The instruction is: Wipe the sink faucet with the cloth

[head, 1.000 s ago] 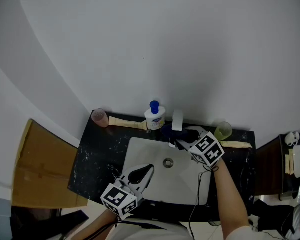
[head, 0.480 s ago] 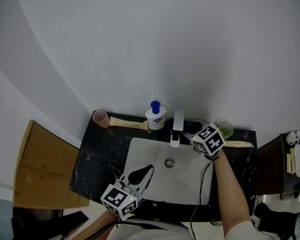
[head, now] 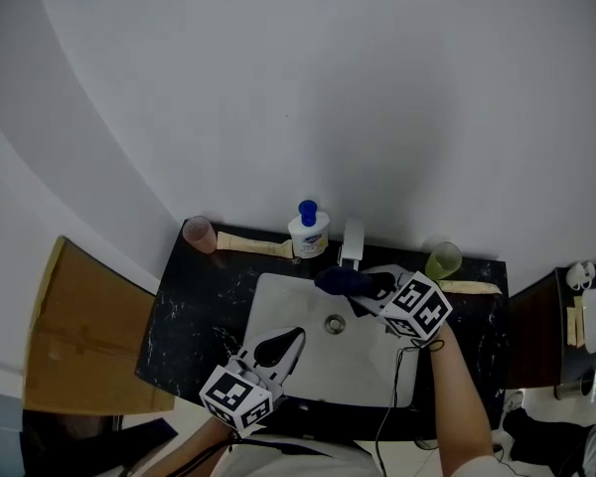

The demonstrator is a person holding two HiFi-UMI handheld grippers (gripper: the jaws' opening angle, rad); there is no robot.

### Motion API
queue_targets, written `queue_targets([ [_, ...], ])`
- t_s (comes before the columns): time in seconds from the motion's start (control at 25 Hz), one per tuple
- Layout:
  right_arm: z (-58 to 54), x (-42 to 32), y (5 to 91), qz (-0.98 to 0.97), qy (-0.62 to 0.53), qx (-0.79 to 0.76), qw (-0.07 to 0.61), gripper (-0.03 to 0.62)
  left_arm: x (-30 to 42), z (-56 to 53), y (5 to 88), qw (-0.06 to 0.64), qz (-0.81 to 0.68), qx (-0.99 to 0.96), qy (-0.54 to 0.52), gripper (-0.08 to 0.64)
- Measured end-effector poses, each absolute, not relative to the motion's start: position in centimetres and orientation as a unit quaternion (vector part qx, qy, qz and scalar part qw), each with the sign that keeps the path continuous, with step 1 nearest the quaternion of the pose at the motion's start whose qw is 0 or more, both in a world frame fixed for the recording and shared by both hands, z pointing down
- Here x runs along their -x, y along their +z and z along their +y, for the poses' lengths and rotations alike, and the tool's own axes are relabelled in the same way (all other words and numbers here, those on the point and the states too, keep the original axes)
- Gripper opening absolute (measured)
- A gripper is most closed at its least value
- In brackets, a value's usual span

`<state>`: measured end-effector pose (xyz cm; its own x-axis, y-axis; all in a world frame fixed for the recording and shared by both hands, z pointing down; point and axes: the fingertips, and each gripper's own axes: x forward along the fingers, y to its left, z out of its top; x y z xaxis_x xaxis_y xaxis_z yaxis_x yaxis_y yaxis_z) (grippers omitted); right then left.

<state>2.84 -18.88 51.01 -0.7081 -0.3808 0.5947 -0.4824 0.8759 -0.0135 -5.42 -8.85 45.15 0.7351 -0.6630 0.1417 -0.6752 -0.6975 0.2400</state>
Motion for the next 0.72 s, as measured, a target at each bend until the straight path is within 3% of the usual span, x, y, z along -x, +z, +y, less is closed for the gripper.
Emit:
queue_targets([
  [0.4, -26.8, -5.8, 51.2, -0.891, 0.076, -0.336, 0.295, 0.135, 4.8, -9.3, 45.1, 0.140, -0.358, -0.923, 0.026, 0.002],
  [0.72, -23.8, -5.0, 51.1, -0.900, 0.071, -0.313, 0.295, 0.135, 4.8, -9.8, 44.9, 0.141, -0.356, -0.924, 0.023, 0.002],
])
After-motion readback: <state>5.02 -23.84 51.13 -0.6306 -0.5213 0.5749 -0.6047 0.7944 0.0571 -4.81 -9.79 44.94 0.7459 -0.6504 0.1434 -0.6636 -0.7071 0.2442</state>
